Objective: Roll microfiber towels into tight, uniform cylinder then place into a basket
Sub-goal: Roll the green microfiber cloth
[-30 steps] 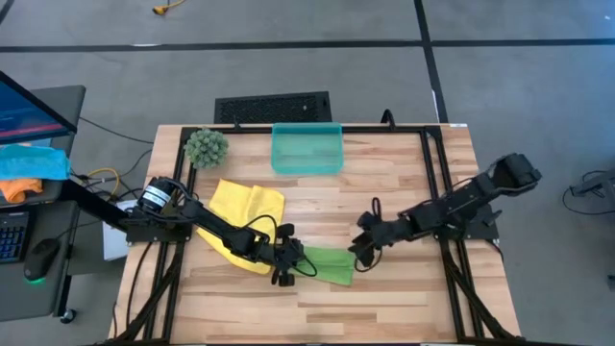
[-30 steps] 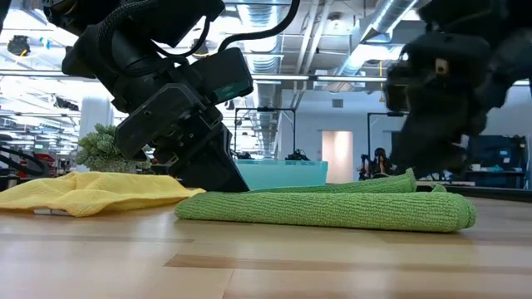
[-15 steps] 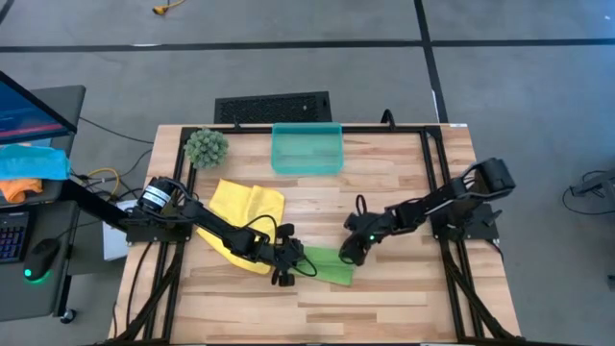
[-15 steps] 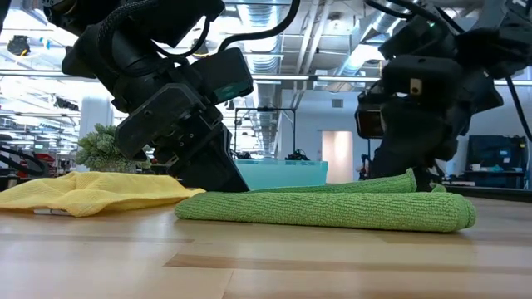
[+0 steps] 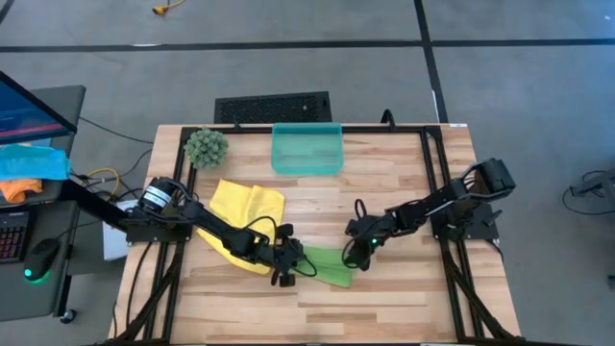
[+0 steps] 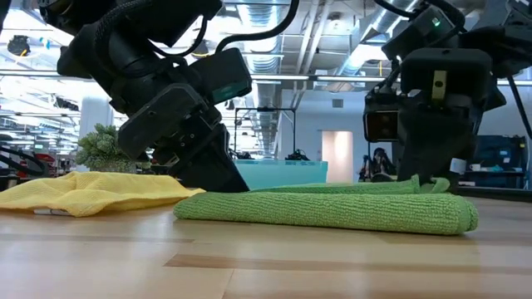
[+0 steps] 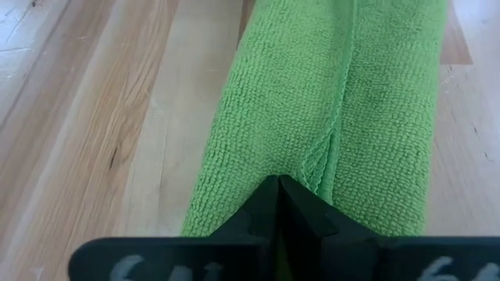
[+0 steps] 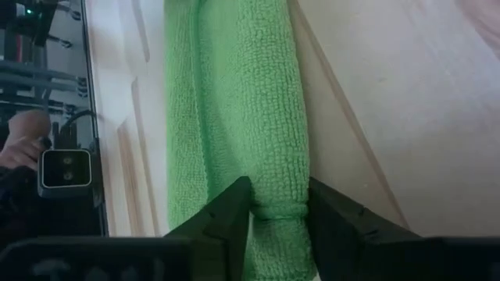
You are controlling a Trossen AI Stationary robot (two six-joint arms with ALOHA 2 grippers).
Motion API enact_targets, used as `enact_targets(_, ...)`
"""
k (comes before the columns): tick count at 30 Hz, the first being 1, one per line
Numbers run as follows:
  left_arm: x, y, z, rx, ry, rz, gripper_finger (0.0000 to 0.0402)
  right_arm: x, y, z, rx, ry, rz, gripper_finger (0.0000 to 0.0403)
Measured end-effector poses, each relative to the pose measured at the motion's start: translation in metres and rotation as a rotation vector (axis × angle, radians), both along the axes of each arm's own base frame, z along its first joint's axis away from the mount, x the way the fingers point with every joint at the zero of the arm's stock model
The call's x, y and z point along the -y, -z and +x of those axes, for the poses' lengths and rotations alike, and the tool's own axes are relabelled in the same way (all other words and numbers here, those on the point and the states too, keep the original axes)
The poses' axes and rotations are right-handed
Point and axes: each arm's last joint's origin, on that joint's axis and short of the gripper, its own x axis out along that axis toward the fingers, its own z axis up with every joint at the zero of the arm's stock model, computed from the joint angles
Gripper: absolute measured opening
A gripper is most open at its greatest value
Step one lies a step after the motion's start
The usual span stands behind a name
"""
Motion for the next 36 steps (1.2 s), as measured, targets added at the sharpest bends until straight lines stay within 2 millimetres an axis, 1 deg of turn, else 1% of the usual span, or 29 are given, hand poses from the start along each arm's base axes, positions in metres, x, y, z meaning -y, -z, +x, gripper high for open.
enact_targets(4,0.0,-0.001,0.001,0.018,-0.013,0.0,0.0006,-0.001,-0.001,0.002,-0.014,0.002,-0.005,0.0113)
enact_targets(6,0.0,-0.001,0.001,0.021,-0.015,0.002,0.0006,-0.003,-0.003,0.004,-0.021,-0.011,-0.017,0.009)
enact_targets(10,-0.001,-0.001,0.002,0.025,-0.011,0.033,0.0006,-0.009,-0.008,0.01,-0.038,-0.054,-0.057,0.0031)
enact_targets(12,-0.001,-0.001,0.002,0.025,-0.005,0.039,0.0006,-0.012,-0.01,0.012,-0.056,-0.066,-0.092,0.0015)
enact_targets(18,-0.002,-0.009,0.001,0.034,0.009,0.05,0.0006,-0.023,-0.02,0.015,-0.147,-0.072,-0.228,0.0032)
enact_targets(22,-0.003,-0.02,-0.003,0.031,0.014,0.056,0.0006,-0.032,-0.028,0.016,-0.172,-0.106,-0.323,0.0014)
enact_targets(25,-0.004,-0.029,-0.005,0.036,0.015,0.053,0.0006,-0.036,-0.036,0.018,-0.21,-0.096,-0.399,0.0013)
enact_targets(29,0.003,-0.039,-0.006,0.076,0.062,0.018,0.0006,-0.038,-0.042,0.015,-0.272,-0.071,-0.525,0.0022)
enact_targets(33,0.009,-0.041,-0.006,0.092,0.119,0.0,0.0006,-0.04,-0.049,0.016,-0.276,-0.049,-0.623,0.0015)
enact_targets(36,0.005,-0.04,-0.006,0.088,0.092,0.029,0.0006,-0.043,-0.052,0.017,-0.242,-0.068,-0.698,0.0014)
